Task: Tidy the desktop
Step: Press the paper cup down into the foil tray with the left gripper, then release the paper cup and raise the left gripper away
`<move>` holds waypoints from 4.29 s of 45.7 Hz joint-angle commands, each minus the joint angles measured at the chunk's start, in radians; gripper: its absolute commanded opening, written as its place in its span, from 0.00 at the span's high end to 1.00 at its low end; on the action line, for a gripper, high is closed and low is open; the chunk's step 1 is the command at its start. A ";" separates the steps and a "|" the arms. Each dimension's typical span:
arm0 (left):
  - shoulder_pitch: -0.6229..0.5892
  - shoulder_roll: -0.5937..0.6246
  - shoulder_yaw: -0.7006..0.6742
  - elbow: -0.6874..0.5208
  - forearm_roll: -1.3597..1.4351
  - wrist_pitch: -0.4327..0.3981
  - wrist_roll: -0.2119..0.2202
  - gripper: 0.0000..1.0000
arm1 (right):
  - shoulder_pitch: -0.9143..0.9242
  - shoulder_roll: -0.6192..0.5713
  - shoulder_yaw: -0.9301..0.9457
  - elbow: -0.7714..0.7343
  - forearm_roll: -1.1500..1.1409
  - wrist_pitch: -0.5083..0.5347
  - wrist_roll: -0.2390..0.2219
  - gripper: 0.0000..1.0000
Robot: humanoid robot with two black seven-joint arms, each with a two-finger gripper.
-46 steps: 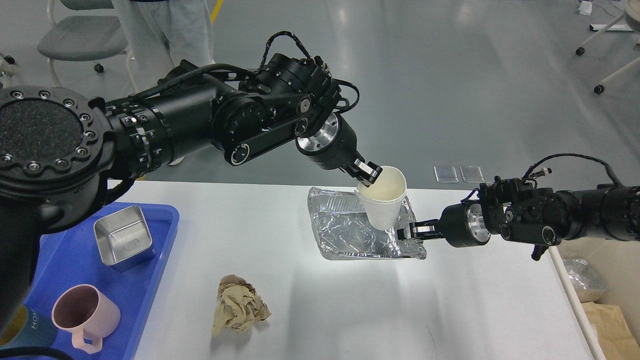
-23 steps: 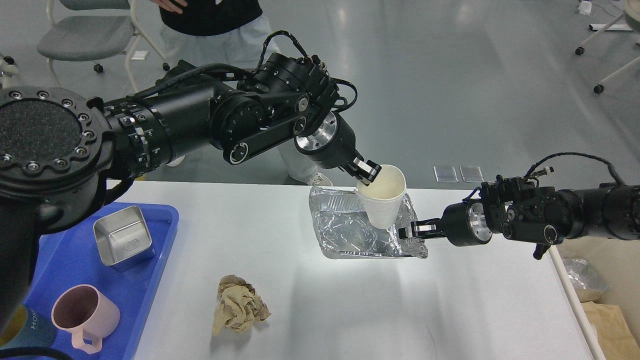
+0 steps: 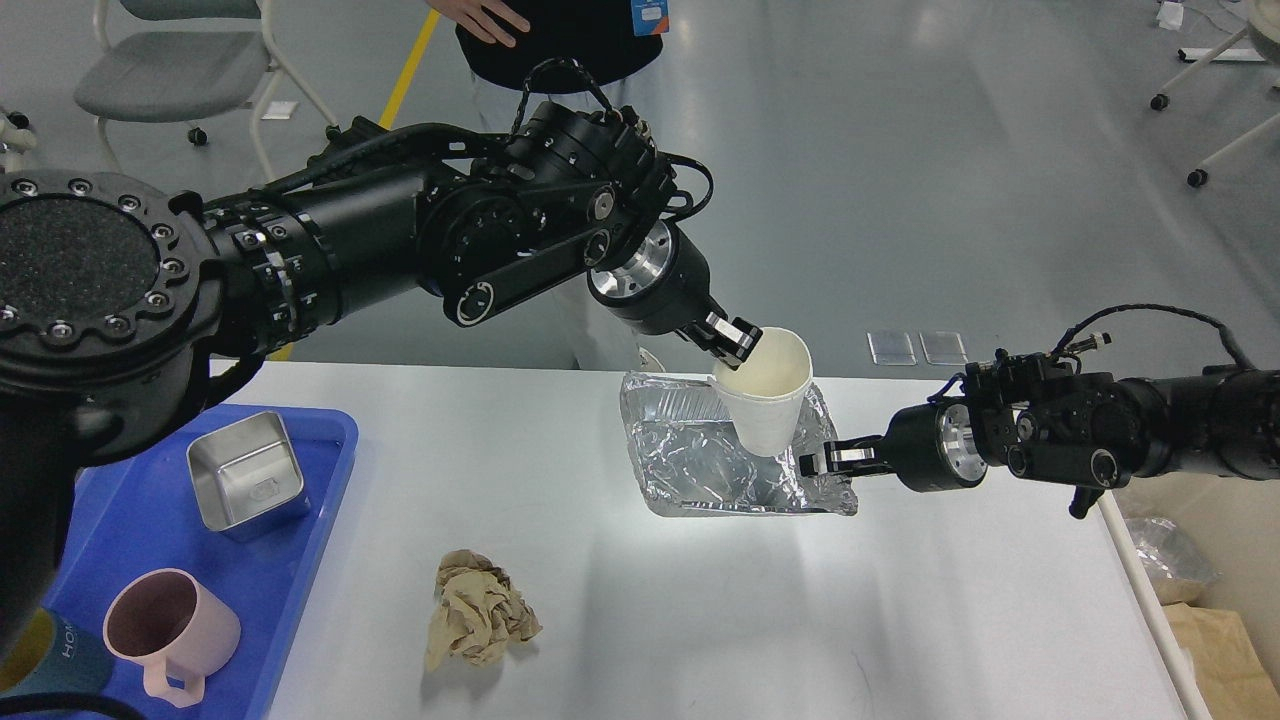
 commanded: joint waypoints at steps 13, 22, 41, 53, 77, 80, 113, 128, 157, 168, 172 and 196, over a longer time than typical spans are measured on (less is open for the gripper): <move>-0.002 0.004 0.000 0.000 0.000 -0.014 -0.002 0.04 | 0.000 -0.015 0.000 0.001 0.000 0.002 0.000 1.00; -0.008 0.012 -0.013 0.000 0.000 -0.025 -0.002 0.04 | 0.000 -0.016 0.000 0.001 0.000 0.002 0.000 1.00; -0.007 0.010 -0.014 0.006 -0.003 -0.015 0.014 0.04 | 0.000 -0.030 0.000 0.003 0.000 0.002 0.002 1.00; -0.007 0.010 -0.013 0.009 -0.015 -0.011 0.002 0.04 | 0.005 -0.032 0.000 0.005 0.000 0.002 0.000 1.00; 0.001 -0.002 -0.008 0.011 -0.025 0.054 0.015 0.04 | 0.017 -0.032 0.000 0.006 0.000 0.014 0.002 1.00; 0.002 -0.002 -0.013 0.011 -0.028 0.060 0.015 0.04 | 0.017 -0.032 0.000 0.006 0.000 0.014 0.002 1.00; -0.028 0.013 -0.007 0.009 -0.066 -0.110 0.011 1.00 | 0.025 -0.024 0.002 0.006 0.000 0.014 0.000 1.00; -0.019 0.007 -0.013 0.031 -0.083 0.034 0.014 0.15 | 0.028 -0.027 0.000 0.006 0.000 0.014 0.000 1.00; -0.038 0.021 -0.034 0.028 -0.133 0.011 0.003 0.03 | 0.029 -0.027 0.000 0.014 0.000 0.014 0.000 1.00; -0.024 0.185 -0.034 -0.005 -0.130 -0.014 0.009 0.04 | 0.029 -0.026 0.002 0.012 0.000 0.014 0.002 1.00; 0.030 0.248 -0.030 -0.017 -0.118 0.020 0.011 0.04 | 0.028 -0.026 0.002 0.012 0.000 0.014 0.002 1.00; 0.156 0.702 0.000 -0.511 0.127 0.365 0.009 0.07 | 0.014 -0.024 0.005 0.008 0.000 0.011 0.002 1.00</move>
